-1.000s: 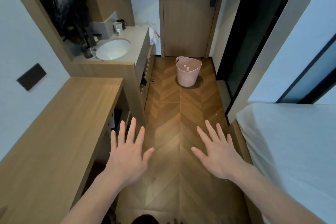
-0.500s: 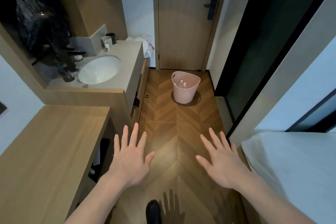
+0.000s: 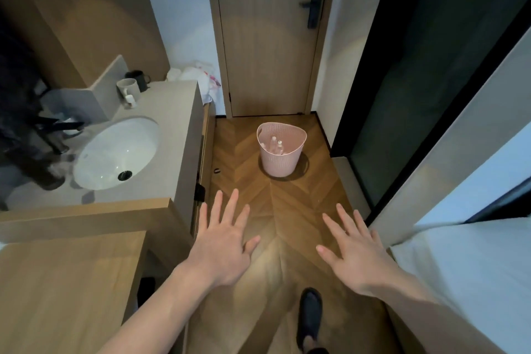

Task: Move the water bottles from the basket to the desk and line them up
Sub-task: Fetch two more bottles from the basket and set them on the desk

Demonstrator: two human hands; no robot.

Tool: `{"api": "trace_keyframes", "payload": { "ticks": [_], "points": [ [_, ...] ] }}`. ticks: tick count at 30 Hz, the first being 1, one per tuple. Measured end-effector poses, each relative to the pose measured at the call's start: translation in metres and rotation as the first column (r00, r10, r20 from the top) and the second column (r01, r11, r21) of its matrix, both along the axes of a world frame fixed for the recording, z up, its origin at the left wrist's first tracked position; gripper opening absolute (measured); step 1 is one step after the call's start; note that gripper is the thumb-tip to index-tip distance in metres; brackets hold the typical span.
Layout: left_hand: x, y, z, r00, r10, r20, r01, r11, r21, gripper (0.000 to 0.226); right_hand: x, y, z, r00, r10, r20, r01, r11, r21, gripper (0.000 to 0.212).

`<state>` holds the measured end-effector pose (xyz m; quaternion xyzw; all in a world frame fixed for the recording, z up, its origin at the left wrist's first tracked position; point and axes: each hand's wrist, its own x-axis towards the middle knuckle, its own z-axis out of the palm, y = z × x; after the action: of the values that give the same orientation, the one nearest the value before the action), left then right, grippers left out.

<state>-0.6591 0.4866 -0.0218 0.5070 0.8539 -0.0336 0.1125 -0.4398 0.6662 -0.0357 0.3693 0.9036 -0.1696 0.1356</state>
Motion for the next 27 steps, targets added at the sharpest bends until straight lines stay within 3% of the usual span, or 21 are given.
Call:
{"api": "trace_keyframes", "payload": {
  "ticks": [5, 10, 13, 16, 20, 27],
  "points": [
    [-0.043, 0.058, -0.011, 1.0, 0.003, -0.021, -0.004, 1.0, -0.021, 0.075, -0.044, 0.062, -0.017, 0.999, 0.043, -0.006, -0.043, 0.999, 0.008, 0.076],
    [-0.101, 0.142, -0.024, 0.998, 0.051, -0.038, -0.052, 0.998, -0.039, 0.076, -0.113, 0.155, -0.028, 0.998, 0.044, 0.039, -0.043, 0.999, -0.034, 0.075],
    [-0.128, 0.187, -0.024, 0.996, 0.081, -0.042, -0.084, 0.993, -0.083, 0.087, -0.146, 0.21, -0.025, 0.997, 0.073, 0.036, -0.072, 0.997, -0.037, 0.076],
    [-0.155, 0.241, -0.02, 0.991, 0.133, -0.029, -0.135, 0.985, -0.103, 0.075, -0.185, 0.27, -0.022, 0.993, 0.107, 0.047, -0.108, 0.994, 0.014, 0.078],
    [-0.18, 0.29, -0.027, 0.986, 0.167, 0.017, -0.164, 0.979, -0.117, 0.074, -0.225, 0.326, -0.017, 0.992, 0.109, 0.065, -0.103, 0.991, -0.09, 0.077],
    [-0.252, 0.369, -0.051, 0.977, 0.209, 0.038, -0.203, 0.972, -0.118, 0.074, -0.29, 0.406, -0.02, 0.991, 0.129, 0.042, -0.123, 0.984, -0.127, 0.075]
  ]
}}
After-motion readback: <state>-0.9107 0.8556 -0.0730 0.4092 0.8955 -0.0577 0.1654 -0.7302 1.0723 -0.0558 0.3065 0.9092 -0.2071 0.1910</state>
